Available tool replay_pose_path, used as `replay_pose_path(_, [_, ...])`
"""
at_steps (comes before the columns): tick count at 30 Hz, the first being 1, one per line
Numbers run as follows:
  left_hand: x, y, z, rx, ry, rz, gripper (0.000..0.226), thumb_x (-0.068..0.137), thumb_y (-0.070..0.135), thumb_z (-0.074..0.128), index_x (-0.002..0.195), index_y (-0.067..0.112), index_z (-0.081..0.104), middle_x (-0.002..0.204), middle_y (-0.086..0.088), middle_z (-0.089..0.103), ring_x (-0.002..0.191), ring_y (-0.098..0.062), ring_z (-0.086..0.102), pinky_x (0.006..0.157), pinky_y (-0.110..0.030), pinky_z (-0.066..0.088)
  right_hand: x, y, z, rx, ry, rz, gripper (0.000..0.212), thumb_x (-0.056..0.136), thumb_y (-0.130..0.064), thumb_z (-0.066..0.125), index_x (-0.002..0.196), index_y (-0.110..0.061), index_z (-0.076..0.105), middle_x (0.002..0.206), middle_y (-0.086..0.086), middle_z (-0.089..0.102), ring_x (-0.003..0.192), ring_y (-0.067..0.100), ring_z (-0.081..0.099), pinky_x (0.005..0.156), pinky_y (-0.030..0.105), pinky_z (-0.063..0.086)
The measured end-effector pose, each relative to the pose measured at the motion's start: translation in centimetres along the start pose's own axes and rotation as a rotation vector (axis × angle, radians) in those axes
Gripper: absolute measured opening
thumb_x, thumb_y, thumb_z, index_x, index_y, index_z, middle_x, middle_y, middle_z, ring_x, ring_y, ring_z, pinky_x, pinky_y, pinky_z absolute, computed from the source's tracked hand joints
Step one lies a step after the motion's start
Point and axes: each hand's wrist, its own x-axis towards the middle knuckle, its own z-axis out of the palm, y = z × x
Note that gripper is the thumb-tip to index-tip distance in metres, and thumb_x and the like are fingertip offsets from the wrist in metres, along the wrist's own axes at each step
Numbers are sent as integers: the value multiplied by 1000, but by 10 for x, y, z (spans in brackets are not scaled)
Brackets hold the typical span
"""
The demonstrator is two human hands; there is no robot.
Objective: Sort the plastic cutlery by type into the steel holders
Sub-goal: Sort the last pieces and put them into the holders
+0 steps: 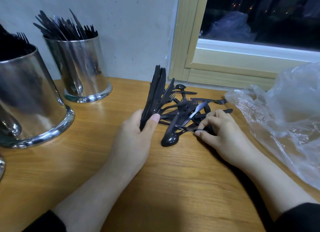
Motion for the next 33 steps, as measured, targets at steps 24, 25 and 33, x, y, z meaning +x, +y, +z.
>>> replay_pose_path(24, [-7,3,6,141,-274,105,27,102,37,51,76,31,58,59,17,60,53,-2,56,57,-15,43,-13,-32,0,751,174,3,28,87,-30,67,72,-7,62,70,2,72,68,16,61,66,19,48])
replay_pose_path(25, [-7,4,5,159,-269,109,27,101,39,52,75,32,57,57,17,57,52,-2,54,54,-14,41,-13,-33,0,737,173,0,26,88,-29,67,71,-11,63,70,2,72,68,16,61,66,19,48])
replay_pose_path(33, [-1,-1,3,112,-91,-14,31,98,47,51,89,22,67,57,6,47,52,-11,47,55,-35,43,6,21,-5,25,214,149,23,101,-25,56,120,-26,68,98,-8,64,89,17,61,78,28,44])
